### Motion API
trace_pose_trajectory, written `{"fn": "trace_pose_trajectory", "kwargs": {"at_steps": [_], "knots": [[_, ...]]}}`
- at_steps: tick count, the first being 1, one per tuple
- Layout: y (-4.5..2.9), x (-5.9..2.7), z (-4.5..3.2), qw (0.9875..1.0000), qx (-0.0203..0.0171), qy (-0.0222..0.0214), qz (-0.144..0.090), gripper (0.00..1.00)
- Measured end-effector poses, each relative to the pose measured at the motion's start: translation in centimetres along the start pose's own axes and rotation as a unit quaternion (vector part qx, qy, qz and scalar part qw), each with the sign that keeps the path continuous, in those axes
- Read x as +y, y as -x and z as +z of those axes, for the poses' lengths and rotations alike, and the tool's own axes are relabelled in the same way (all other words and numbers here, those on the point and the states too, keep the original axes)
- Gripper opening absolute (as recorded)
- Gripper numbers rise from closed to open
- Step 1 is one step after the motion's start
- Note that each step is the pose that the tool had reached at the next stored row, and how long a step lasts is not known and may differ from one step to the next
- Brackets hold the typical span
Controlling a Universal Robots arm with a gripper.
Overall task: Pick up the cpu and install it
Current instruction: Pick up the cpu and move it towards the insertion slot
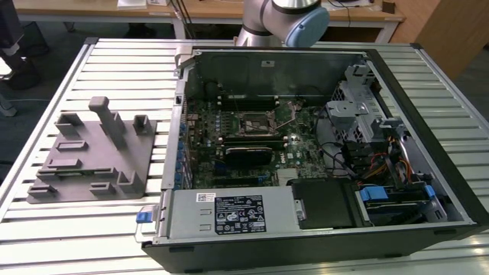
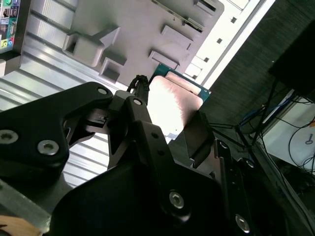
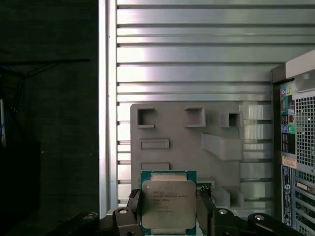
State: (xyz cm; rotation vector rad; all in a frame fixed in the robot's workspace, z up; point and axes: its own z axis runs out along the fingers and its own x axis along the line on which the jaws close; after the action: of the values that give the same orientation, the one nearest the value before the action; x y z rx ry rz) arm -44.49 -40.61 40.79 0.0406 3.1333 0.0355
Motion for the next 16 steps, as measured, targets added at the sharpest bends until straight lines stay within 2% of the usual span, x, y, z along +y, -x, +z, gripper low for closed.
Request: {"fn": "trace_pose_trajectory", "kwargs": {"at_steps": [16], "knots": [[1.84, 0.05, 0.02, 1.0000, 0.0000, 0.0000, 0.000, 0.53]]}}
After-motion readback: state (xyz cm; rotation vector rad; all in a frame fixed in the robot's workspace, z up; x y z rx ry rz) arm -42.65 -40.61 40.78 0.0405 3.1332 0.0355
